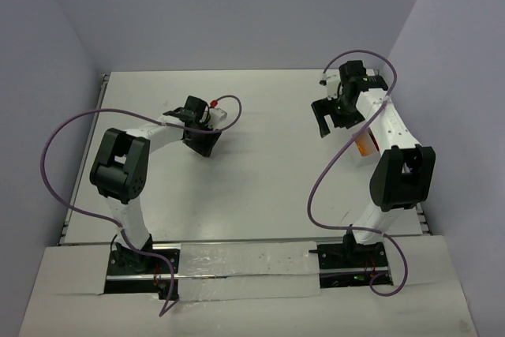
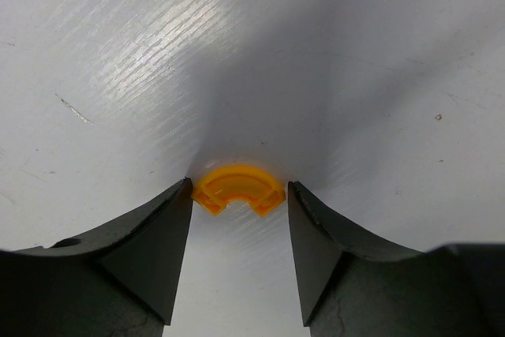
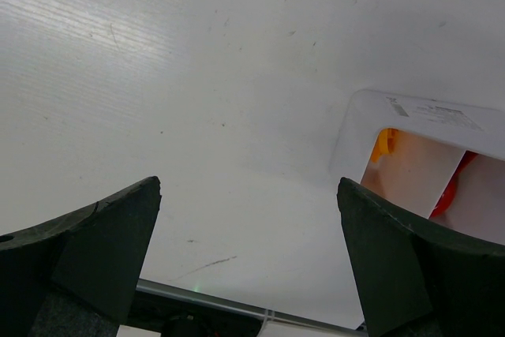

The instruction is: Sort the legos into containers by color

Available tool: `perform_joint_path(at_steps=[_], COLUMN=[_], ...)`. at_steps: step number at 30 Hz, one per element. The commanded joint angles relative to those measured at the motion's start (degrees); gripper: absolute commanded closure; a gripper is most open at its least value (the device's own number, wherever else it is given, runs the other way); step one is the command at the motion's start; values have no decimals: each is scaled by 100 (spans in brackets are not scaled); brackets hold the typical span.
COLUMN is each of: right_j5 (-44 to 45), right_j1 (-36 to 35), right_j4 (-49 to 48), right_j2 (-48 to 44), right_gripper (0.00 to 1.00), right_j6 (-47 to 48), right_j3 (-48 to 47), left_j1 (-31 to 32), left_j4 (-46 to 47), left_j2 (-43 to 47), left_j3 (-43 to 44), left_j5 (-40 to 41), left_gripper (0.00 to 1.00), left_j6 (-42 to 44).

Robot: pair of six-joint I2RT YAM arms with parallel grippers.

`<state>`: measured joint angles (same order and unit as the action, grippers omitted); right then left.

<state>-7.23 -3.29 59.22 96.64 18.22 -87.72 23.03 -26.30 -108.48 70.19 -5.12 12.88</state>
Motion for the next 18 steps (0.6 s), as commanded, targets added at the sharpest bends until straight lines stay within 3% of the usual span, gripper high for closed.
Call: perform_joint_path(at_steps=[1,4,10,18], right_j5=[-243,-601,-2166,-3952], right_j1=[-71,-69,-75,-75], right_j4=[-51,-74,-622,-1331], right_j2=[-204,-334,-952,-1039], right_gripper=[0,0,0,0], right_j6=[-91,-129,-415,-1303], right_j3=[14,21,319,414], left_j1=[-21,-15,231,1643], left_j4=[-16,-36,109,900], left_j2=[-32,148,1272,2764], left_j3=[193,244,230,200], left_j5=[-306,-409,-1065,-1319], left_gripper=[42,46,55,63], left_j6=[52,37,-96,-283])
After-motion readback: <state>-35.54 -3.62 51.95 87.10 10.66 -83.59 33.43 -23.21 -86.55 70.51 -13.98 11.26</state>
